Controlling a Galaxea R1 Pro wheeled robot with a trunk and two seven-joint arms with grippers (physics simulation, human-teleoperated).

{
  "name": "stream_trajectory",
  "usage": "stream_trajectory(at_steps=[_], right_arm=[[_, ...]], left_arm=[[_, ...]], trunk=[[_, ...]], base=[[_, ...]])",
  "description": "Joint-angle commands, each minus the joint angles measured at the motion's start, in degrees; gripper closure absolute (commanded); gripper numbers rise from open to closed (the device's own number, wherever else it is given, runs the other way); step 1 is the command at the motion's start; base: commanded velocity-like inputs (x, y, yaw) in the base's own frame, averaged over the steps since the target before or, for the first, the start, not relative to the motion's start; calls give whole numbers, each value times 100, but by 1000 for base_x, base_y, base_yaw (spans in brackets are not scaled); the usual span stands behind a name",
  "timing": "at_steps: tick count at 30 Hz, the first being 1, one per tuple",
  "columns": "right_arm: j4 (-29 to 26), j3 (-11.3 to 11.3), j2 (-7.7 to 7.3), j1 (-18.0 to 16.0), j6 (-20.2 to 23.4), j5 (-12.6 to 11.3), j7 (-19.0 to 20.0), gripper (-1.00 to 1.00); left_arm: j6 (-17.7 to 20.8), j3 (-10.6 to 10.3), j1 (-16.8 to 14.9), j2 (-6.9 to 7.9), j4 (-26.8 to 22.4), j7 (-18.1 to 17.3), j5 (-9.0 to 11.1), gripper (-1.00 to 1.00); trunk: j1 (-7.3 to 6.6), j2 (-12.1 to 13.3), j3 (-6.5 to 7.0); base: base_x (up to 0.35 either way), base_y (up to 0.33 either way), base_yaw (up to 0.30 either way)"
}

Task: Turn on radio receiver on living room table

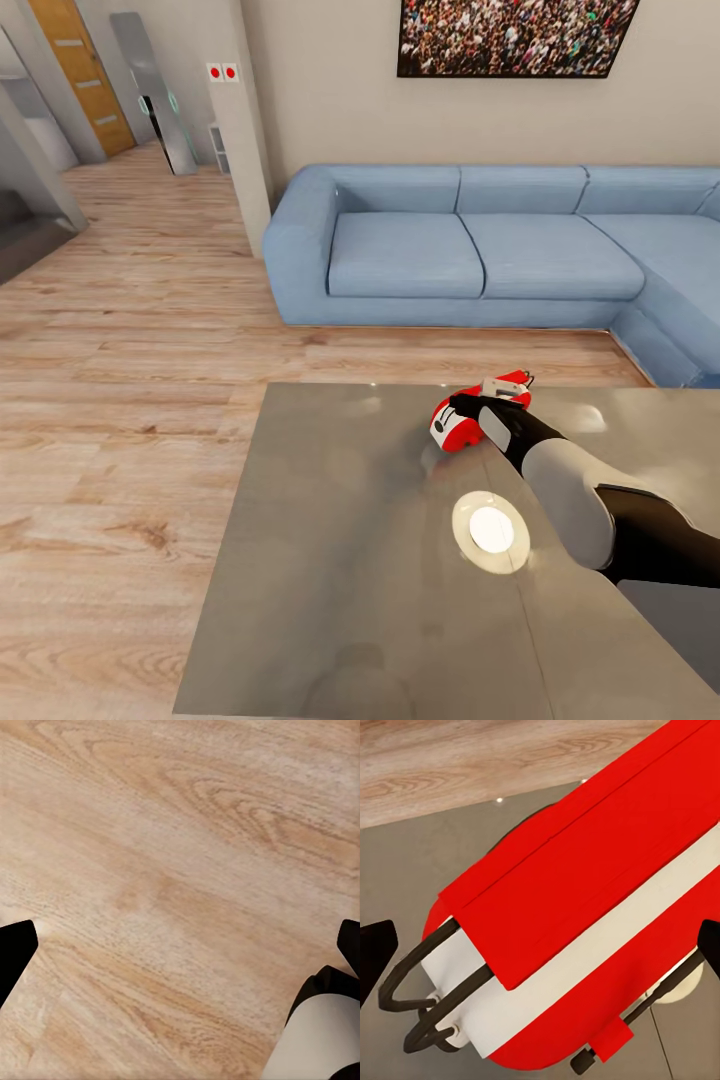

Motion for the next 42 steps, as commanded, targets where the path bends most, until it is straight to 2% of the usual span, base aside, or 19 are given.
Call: stream_trajectory(at_steps=[1, 27, 33, 34, 42], right_arm=[[0, 0, 0, -1, 0, 0, 0, -100], [0, -1, 27, 2, -11, 0, 2, -100], [3, 2, 27, 3, -269, -1, -5, -100], [5, 0, 27, 3, -289, -3, -6, 100], [8, -2, 27, 3, -324, -6, -9, 100]], left_arm=[[0, 0, 0, -1, 0, -1, 0, -100], [0, 0, 0, -13, 0, 0, 0, -100], [0, -4, 0, -14, 0, 0, 0, -100], [0, -6, 0, -14, 0, 0, -1, -100], [0, -9, 0, -20, 0, -1, -2, -100]], trunk=[[0, 0, 0], [0, 0, -54], [0, 0, -54], [0, 0, -54], [0, 0, -54]], base=[[0, 0, 0], [0, 0, 0], [0, 0, 0], [0, 0, 0], [0, 0, 0]])
